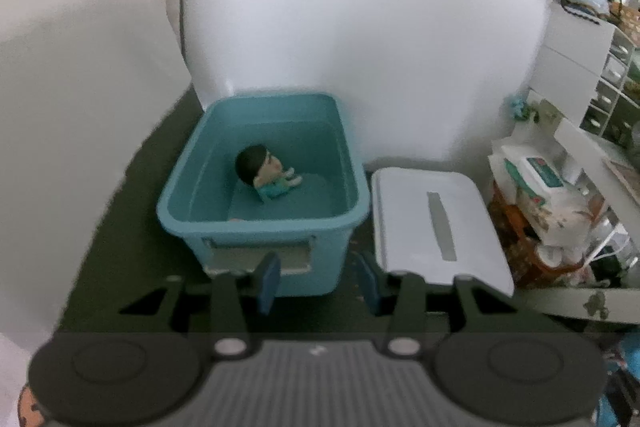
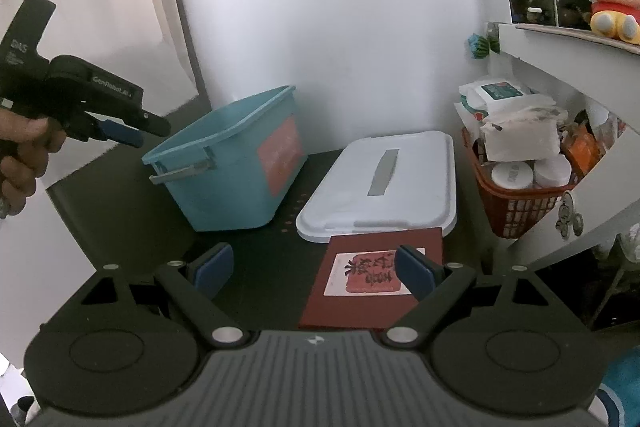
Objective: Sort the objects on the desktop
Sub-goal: 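Raise the left tool away from the teal bin, then move the right tool toward the dark red box on the table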
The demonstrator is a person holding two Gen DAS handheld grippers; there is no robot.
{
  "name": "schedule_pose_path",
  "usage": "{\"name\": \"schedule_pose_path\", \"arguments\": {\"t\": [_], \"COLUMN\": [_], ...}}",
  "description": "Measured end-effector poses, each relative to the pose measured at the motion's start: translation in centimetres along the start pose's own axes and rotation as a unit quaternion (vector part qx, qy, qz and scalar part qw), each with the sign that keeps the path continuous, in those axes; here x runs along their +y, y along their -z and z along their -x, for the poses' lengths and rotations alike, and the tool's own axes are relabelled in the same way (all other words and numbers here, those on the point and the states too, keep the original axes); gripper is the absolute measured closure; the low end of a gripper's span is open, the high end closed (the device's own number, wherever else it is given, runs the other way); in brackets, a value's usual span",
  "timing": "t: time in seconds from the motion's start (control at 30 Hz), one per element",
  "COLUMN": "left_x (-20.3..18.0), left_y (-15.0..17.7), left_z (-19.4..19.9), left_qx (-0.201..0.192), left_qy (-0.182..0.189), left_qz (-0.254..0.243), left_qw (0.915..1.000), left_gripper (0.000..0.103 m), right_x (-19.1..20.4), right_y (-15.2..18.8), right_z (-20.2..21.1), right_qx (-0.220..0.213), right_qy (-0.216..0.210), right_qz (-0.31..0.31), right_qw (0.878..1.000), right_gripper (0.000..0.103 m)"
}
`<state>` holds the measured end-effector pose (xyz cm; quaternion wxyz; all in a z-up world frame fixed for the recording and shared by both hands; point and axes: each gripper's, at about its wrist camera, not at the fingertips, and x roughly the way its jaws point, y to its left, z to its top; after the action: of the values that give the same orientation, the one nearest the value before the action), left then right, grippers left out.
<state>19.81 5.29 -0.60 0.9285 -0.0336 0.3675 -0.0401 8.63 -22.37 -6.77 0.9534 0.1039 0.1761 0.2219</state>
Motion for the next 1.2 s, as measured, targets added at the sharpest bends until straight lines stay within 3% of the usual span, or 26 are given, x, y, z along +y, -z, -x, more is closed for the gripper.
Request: {"name": "schedule_pose_path", "arguments": {"t": [0.33,0.8,1.0,1.2], "left_x": [-1.7,-3.9,-4.4,-4.8], "left_y": [1.7,7.0,8.0,9.0], "left_z": [-0.1,-4.4,-5.1,-6.2], "left_qx": [0.002,0.009,0.006,0.017], "left_qy": [0.044,0.078,0.1,0.126], "left_qz": [0.01,0.005,-0.017,-0.026], "left_qw": [0.999,0.9969,0.9948,0.9915], "left_gripper": [0.057,0.058,0.058,0.059], "right_x": [-1.5,-2.6,-3.0,-3.4], "right_y": [0.6,0.9,1.5,2.0], "right_z": [0.2,0.4,-0.5,-1.5], "right_qx": [0.005,0.011,0.023,0.041], "right_qy": [0.033,0.077,0.097,0.108], "right_qz": [-0.042,-0.069,-0.073,-0.078], "right_qw": [0.999,0.995,0.992,0.99], "right_gripper": [0.012,0.014,0.023,0.026]}}
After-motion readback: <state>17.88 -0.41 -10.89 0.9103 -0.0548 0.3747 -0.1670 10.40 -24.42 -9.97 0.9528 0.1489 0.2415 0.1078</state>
